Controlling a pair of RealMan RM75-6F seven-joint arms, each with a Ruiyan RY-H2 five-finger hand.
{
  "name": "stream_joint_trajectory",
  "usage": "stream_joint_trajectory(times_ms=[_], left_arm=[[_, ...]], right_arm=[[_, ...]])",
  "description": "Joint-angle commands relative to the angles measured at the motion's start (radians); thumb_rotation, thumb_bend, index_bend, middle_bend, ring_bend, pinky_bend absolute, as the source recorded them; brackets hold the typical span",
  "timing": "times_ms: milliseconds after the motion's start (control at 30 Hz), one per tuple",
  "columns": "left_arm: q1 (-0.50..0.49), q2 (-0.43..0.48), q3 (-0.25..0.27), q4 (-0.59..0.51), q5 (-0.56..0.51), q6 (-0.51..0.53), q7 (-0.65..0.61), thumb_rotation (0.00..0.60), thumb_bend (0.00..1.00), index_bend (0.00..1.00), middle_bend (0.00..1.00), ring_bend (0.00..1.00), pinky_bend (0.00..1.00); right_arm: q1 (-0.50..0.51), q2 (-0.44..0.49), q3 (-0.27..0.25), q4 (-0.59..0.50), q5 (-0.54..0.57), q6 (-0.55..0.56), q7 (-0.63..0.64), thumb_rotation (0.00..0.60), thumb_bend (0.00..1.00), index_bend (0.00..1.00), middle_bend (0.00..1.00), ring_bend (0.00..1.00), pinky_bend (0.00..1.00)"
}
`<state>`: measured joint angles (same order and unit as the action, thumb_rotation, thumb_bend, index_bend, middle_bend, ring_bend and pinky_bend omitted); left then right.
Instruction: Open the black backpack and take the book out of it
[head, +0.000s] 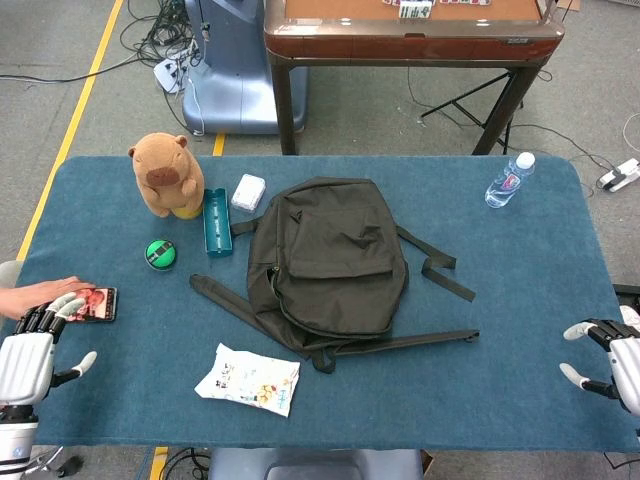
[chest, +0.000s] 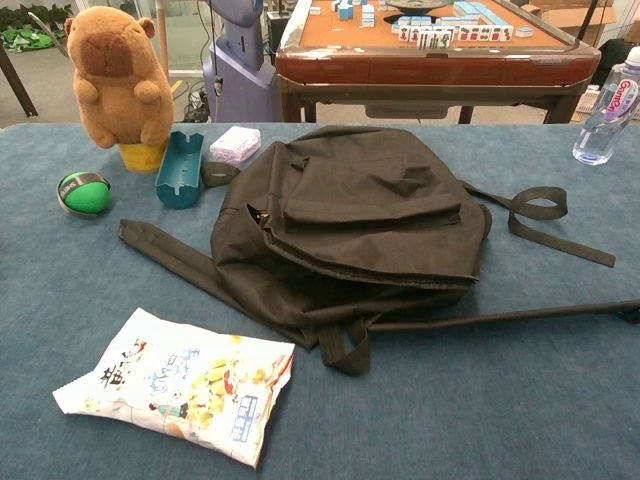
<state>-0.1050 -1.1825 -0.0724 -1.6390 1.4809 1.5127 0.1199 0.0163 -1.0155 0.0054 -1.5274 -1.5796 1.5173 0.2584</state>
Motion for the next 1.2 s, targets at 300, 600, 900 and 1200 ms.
stream_joint_trajectory(times_ms=[300,600,900,1200], left_arm=[[-0.005,0.014,0.006,-0.018,-0.014,-0.023,0.027,0.600,0.22,0.23,0.17,0.17,0.14],[-0.014,0.017,0.007,-0.016,0.004,-0.029,0.007,0.600,0.22,0.23,0.17,0.17,0.14],[-0.113,0.050,0.009,-0.012,0.100,-0.135,-0.148,0.600,0.22,0.24,0.17,0.17,0.14],[-0.297,-0.013,-0.005,0.059,0.222,-0.278,-0.314,0.600,0.22,0.24,0.17,0.17,0.14]], right_arm=[[0.003,0.000,0.002,-0.003,0.004,-0.004,-0.003,0.600,0.14,0.44,0.43,0.35,0.39],[0.002,-0.002,0.008,0.001,0.006,0.005,0.000,0.600,0.14,0.44,0.43,0.35,0.39],[0.003,0.000,0.042,-0.014,0.023,0.042,-0.035,0.600,0.14,0.44,0.43,0.35,0.39],[0.010,0.013,0.046,-0.048,0.023,0.034,-0.068,0.600,0.15,0.44,0.43,0.35,0.39]])
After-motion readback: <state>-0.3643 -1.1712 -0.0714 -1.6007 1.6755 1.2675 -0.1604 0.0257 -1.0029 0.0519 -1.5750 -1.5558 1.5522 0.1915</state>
